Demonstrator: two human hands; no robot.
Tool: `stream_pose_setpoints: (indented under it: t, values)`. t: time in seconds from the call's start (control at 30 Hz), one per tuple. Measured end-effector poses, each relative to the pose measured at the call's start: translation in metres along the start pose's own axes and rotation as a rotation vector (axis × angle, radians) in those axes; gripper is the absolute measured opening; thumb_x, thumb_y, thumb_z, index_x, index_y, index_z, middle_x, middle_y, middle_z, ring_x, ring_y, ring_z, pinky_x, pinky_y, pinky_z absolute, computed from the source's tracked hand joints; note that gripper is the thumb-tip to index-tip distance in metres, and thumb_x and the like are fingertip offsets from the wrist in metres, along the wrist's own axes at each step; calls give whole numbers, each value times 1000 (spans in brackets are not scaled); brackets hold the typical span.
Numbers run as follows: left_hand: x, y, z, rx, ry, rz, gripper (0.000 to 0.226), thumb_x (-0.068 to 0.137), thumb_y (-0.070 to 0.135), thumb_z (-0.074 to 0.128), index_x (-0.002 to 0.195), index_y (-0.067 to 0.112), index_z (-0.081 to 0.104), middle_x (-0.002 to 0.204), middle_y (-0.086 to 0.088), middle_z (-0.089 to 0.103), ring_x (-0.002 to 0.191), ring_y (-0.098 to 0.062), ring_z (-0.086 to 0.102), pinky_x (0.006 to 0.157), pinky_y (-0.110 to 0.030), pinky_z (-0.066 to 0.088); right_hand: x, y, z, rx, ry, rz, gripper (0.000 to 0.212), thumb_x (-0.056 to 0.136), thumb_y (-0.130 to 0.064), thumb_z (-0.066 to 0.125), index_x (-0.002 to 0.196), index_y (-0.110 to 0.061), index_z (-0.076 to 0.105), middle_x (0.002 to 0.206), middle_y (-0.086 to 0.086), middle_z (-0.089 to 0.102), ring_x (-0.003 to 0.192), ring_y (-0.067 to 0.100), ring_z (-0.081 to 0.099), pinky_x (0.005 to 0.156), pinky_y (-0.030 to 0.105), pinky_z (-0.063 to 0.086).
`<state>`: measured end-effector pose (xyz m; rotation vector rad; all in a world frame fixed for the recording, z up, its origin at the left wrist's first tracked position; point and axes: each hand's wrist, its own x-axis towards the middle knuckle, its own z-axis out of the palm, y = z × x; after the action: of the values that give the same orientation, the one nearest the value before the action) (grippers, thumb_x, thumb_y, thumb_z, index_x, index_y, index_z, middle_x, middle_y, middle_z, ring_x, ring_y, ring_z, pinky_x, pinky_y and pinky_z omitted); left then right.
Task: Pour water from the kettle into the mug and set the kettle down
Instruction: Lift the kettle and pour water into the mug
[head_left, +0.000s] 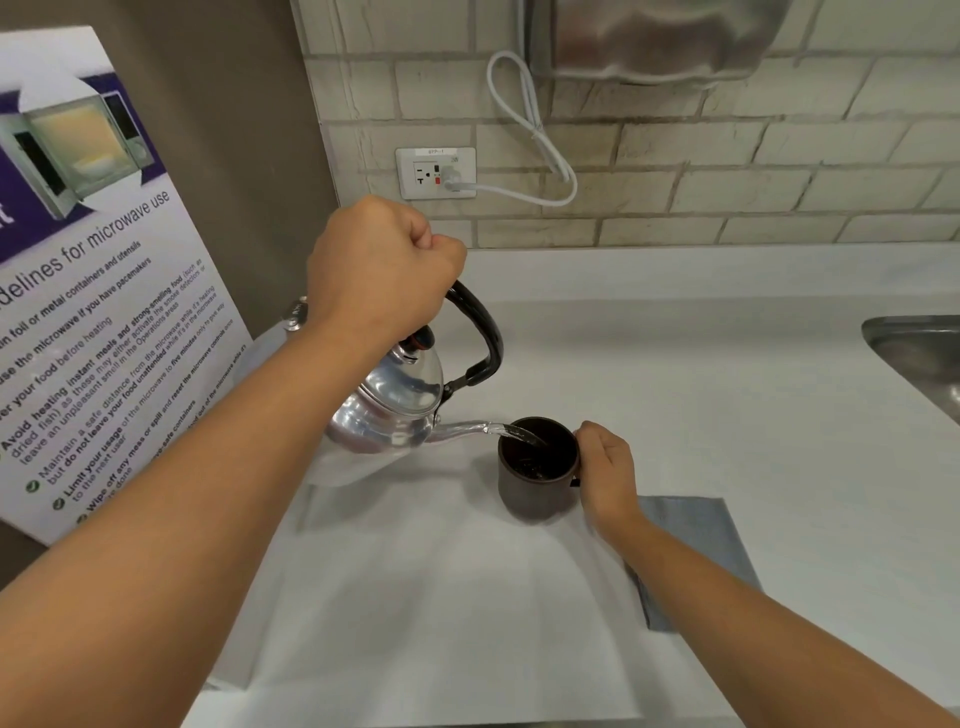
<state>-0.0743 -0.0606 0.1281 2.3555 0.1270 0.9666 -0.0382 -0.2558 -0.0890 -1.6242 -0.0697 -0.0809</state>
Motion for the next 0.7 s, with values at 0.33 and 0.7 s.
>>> stream_pose_setpoints:
  t: [0.33,0.7]
  values:
    - [2,3,-1,73,-9,29,34,69,16,53,43,11,33,44,-3,27,47,-21,26,48,-25,28,0,-1,0,-9,1,19,25,78,-16,41,55,-16,31,53,-2,30,53,11,28,50,28,25]
    - [-1,-3,3,3,9,27,36,71,14,54,42,12,33,43,-2,27,45,-17,26,48,-23,28,1,0,-1,8,-16,19,26,75,-19,42,52,-20,32,49,-8,32,50,7,28,51,27,26]
